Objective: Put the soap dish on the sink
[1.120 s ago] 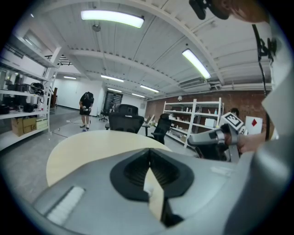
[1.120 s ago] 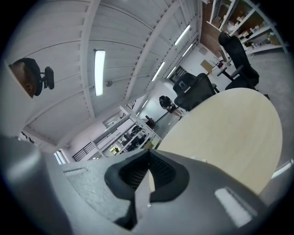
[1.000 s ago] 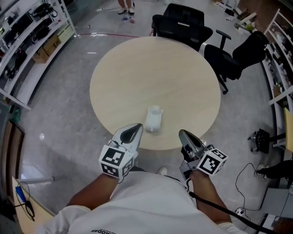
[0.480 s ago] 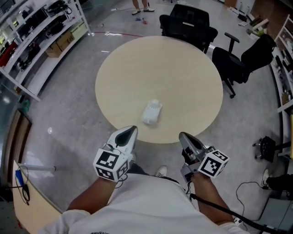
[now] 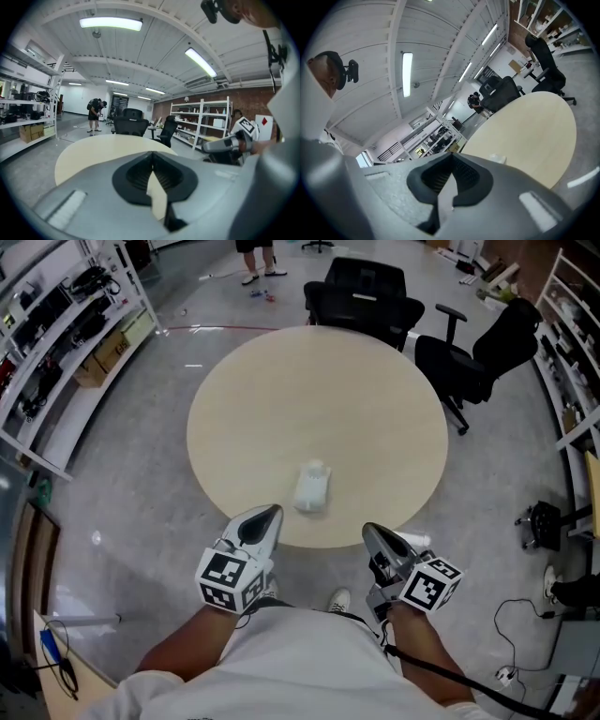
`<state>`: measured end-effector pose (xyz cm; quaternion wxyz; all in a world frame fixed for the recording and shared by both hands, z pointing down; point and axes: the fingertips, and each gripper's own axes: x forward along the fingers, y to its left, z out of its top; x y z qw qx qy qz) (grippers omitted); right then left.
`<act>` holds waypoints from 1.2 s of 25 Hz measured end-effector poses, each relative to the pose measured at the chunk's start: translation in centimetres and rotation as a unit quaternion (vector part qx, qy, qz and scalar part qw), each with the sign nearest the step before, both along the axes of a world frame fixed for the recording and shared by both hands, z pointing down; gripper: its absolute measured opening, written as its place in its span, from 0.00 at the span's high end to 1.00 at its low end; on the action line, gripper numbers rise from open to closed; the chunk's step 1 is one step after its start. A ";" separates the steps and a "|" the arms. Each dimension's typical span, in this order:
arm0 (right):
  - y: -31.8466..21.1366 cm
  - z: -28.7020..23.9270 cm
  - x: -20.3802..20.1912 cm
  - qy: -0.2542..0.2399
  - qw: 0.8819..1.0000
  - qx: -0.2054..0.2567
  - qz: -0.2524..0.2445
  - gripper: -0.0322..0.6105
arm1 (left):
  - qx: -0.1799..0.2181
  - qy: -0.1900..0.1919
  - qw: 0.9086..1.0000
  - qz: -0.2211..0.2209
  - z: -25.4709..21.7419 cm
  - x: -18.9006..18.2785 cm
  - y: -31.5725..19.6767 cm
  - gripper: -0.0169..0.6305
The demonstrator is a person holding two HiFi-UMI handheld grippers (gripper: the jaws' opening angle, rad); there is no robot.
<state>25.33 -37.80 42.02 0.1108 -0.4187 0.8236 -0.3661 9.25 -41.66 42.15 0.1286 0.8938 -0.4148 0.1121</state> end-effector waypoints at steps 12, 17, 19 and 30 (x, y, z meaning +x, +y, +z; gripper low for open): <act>-0.2 -0.1 -3.7 0.027 0.999 0.004 0.042 0.95 | -0.010 0.015 0.999 0.031 0.7 -3.4 -0.8 0.96; -0.1 -0.4 -3.9 0.033 0.998 0.004 0.045 0.95 | -0.011 0.024 0.999 0.035 0.7 -3.3 -0.9 0.96; -0.1 -0.3 -3.8 0.035 0.998 0.003 0.046 0.95 | -0.010 0.025 0.999 0.036 0.7 -3.2 -0.9 0.96; -0.1 -0.1 -3.9 0.038 0.998 0.000 0.044 0.95 | -0.008 0.026 0.999 0.035 0.7 -3.3 -0.9 0.96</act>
